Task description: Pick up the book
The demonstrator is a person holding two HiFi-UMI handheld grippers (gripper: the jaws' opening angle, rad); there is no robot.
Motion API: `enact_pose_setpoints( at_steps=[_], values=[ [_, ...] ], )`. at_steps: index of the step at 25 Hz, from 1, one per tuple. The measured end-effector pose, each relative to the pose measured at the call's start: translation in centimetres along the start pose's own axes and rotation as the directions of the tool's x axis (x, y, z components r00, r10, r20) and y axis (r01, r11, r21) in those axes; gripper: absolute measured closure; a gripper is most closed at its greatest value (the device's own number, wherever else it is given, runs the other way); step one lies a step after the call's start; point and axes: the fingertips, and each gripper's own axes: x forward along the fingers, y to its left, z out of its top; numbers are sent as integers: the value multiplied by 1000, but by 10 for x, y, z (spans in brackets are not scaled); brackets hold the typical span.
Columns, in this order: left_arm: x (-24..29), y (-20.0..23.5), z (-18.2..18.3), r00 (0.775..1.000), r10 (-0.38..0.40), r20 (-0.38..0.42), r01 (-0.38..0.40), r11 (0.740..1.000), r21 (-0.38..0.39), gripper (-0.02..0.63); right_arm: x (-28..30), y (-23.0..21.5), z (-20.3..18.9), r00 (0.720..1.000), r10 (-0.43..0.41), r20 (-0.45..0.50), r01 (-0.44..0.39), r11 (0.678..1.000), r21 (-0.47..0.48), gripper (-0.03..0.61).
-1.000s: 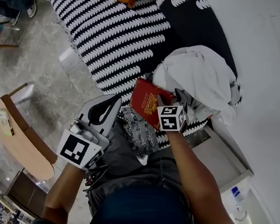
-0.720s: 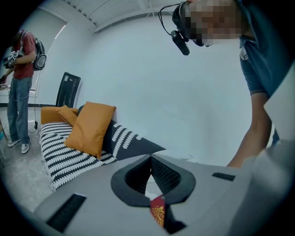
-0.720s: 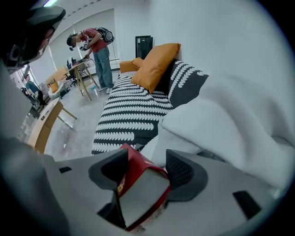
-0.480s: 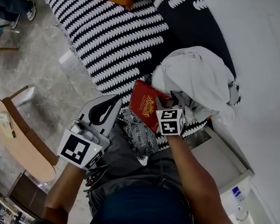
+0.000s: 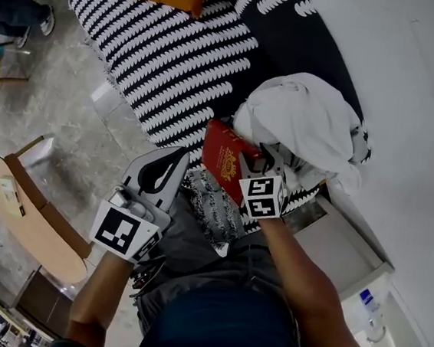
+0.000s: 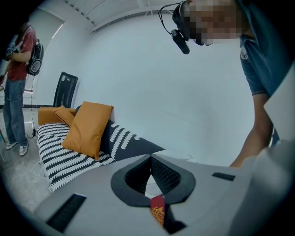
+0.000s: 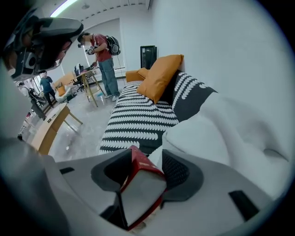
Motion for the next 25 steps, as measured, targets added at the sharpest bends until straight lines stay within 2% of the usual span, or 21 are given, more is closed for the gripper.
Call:
enact_pose_setpoints(
  at_steps=[15, 25],
  values=[
    [0, -4, 12, 1000, -1, 9, 1, 1000, 15, 609, -17, 4, 14, 999, 11, 31, -9, 998, -56, 376],
    [-13, -16, 22, 1000, -2, 21, 1, 1000, 29, 609, -42, 4, 31, 996, 15, 84, -12, 999, -47, 387]
  ],
)
